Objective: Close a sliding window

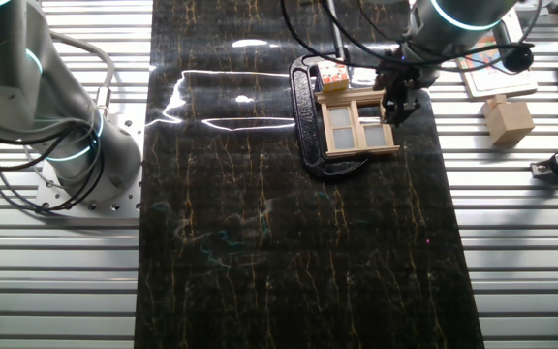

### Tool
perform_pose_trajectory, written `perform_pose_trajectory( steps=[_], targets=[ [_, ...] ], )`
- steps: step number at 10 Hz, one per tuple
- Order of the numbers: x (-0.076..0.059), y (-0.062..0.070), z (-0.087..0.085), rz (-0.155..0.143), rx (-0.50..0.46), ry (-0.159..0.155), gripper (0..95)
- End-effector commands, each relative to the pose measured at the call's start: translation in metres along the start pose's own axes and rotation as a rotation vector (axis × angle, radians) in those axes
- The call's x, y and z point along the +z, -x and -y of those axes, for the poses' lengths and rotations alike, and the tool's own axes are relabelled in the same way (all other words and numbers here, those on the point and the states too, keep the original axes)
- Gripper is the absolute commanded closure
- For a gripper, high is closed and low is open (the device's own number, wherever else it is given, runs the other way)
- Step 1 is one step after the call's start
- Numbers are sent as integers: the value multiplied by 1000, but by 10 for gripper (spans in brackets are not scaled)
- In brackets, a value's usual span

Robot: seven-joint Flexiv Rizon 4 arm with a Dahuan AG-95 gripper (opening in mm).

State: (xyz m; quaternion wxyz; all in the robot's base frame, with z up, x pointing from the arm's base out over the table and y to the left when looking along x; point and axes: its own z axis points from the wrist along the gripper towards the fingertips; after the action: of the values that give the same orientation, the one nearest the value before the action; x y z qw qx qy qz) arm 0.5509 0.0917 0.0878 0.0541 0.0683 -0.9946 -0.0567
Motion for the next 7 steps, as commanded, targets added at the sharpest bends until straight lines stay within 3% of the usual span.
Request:
perform_pose_trajectory(
  steps=[1,7],
  targets=[
    [5,-1,-3,9,8,-4,190],
    [27,4,-16,22,48,-6,190]
  ],
)
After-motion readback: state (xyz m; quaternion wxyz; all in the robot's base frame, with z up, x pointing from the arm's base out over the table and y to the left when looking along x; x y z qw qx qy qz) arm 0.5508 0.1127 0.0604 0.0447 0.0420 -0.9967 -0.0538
